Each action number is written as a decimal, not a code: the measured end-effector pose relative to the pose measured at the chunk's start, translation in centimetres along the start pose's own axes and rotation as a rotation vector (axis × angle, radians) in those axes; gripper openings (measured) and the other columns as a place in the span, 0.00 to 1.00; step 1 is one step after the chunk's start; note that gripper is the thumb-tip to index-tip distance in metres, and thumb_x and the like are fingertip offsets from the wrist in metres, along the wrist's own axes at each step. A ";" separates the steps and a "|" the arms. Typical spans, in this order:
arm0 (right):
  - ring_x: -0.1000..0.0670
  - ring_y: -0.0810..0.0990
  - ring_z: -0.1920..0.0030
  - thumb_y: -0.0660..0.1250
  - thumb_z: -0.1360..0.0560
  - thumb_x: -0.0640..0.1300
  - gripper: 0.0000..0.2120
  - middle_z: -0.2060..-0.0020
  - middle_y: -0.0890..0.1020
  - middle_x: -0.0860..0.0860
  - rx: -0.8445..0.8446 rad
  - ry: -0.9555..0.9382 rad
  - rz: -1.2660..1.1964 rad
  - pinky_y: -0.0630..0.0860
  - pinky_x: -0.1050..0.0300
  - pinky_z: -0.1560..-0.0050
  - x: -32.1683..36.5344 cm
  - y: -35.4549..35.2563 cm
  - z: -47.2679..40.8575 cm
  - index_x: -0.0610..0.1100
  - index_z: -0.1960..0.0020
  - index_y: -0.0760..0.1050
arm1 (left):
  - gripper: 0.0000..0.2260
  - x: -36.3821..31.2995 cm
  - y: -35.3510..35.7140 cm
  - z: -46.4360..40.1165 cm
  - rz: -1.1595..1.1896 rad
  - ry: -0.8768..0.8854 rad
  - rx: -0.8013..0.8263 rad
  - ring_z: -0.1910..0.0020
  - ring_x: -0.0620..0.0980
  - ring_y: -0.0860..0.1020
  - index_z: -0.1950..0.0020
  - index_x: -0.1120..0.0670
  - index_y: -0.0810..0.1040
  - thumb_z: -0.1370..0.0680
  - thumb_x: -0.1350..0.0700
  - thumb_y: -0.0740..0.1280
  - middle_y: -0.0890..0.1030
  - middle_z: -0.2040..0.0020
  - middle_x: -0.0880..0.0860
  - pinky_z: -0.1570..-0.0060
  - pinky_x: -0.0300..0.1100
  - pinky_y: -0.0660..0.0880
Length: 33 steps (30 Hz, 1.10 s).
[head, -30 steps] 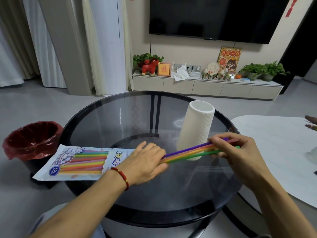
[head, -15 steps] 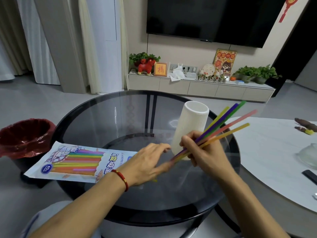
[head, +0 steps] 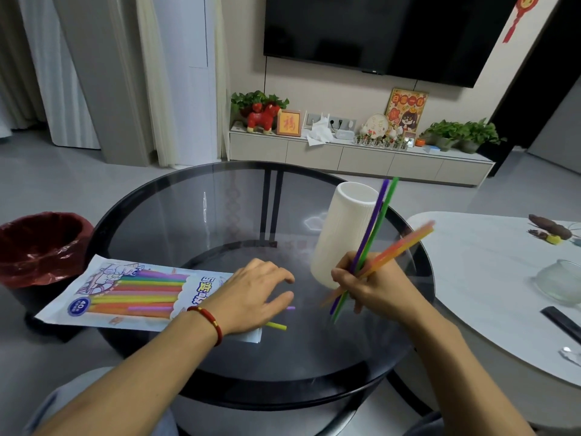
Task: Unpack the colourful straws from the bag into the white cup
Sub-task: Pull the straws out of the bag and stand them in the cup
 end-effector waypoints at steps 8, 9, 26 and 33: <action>0.47 0.83 0.66 0.72 0.20 0.42 0.07 0.64 0.85 0.44 -0.395 0.006 -0.607 0.82 0.59 0.67 2.1 -5.0 1.1 0.42 0.56 0.85 | 0.15 0.0 -0.1 -0.2 0.011 0.053 -0.109 0.33 0.45 0.67 0.33 0.47 0.74 0.18 0.44 0.60 0.76 0.37 0.45 0.33 0.39 0.64; 0.48 0.82 0.66 0.72 0.20 0.42 0.07 0.64 0.84 0.44 -0.467 -0.018 -0.700 0.81 0.60 0.68 2.8 -6.0 0.8 0.42 0.56 0.84 | 0.15 -0.1 -0.2 -0.2 0.025 0.056 -0.134 0.34 0.44 0.67 0.32 0.47 0.74 0.17 0.45 0.60 0.75 0.37 0.45 0.33 0.39 0.64; 0.56 0.83 0.57 0.75 0.28 0.52 0.07 0.54 0.89 0.48 -0.481 0.173 -0.435 0.81 0.48 0.44 3.2 -6.5 -7.9 0.49 0.55 0.87 | 0.20 1.3 -0.8 0.4 0.050 -0.020 -0.115 0.33 0.42 0.65 0.30 0.45 0.73 0.18 0.40 0.54 0.74 0.36 0.42 0.33 0.45 0.67; 0.54 0.81 0.37 0.77 0.25 0.56 0.28 0.36 0.80 0.49 -0.557 0.055 -0.508 0.80 0.57 0.42 3.6 -7.2 -5.9 0.52 0.29 0.73 | 0.40 2.5 -1.8 0.9 -0.115 -0.085 0.087 0.25 0.46 0.59 0.20 0.46 0.60 0.27 0.28 0.61 0.65 0.25 0.45 0.26 0.45 0.58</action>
Point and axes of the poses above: each hand's wrist, its own z-axis away from the middle knuckle, its own y-axis out of the palm, x = y × z, the point moved 2 cm from there along -z, towards the middle knuckle
